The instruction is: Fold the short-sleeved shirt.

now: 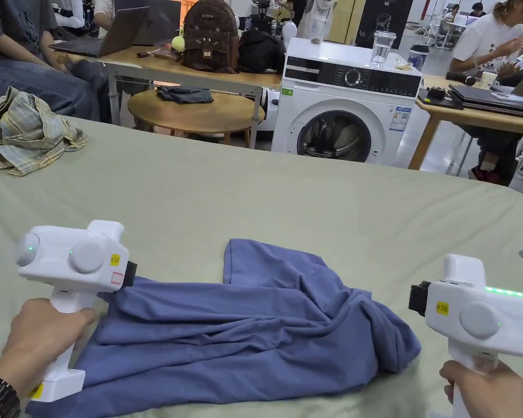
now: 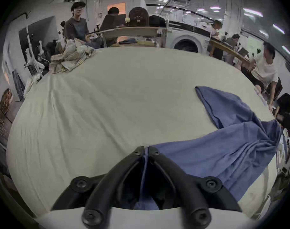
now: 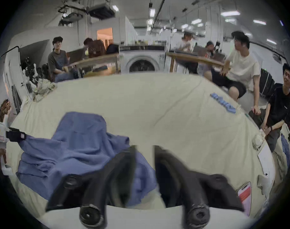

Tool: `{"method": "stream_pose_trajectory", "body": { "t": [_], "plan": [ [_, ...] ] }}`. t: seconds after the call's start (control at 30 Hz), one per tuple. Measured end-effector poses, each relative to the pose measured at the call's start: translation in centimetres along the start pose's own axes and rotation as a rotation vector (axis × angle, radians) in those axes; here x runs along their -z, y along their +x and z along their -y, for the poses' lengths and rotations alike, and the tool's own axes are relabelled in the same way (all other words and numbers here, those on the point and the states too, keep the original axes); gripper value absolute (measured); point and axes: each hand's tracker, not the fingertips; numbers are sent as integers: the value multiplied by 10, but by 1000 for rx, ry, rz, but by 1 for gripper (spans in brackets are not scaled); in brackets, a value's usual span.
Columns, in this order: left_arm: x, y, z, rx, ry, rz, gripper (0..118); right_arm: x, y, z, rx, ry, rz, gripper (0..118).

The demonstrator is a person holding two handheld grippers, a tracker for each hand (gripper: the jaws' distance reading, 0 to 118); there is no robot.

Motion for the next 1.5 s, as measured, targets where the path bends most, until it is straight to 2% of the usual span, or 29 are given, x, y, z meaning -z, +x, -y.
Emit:
{"method": "stream_pose_trajectory", "body": {
  "t": [0.03,0.07,0.13,0.23,0.3,0.33,0.37,0.4,0.43,0.47,0.5,0.57,0.67,0.97,1.13,1.5],
  "plan": [
    [-3,-2,1,-4,8,5,0,11,3,0,-16,-48,14,50],
    [-5,-4,2,-14,14,4,0,20,2,1,-14,-96,11,57],
    [-3,-9,3,-24,16,9,0,40,5,6,-20,-179,9,57],
    [-1,-8,7,-18,9,12,0,67,4,16,17,-307,-38,57],
    [0,-8,10,-10,7,13,0,76,0,25,20,-348,-72,53],
    [1,-8,12,-9,6,15,0,72,-5,27,5,-313,-42,46],
    [2,-6,13,-8,0,14,0,67,-8,28,-18,-262,-25,29],
    [3,-6,14,-6,-1,14,0,65,-11,28,-23,-254,-46,7],
    [3,-5,16,-2,-1,15,0,66,-13,28,-19,-260,-94,3],
    [4,-4,16,5,-3,15,0,66,-15,30,-10,-276,-123,3],
    [4,-3,17,9,-3,15,0,64,-18,31,-16,-270,-93,1],
    [1,-3,16,12,5,17,0,59,-19,29,-72,-230,-73,0],
    [-9,-6,11,9,37,23,0,43,-15,19,-41,-152,-64,0],
    [-66,-17,-37,3,208,11,0,-24,-1,-53,-61,153,29,0],
    [-104,-33,-78,-18,287,-16,0,-61,-1,-90,-108,253,68,0],
    [-153,-61,-164,-47,410,-96,0,-104,1,-164,-56,383,95,0]
  ]
}}
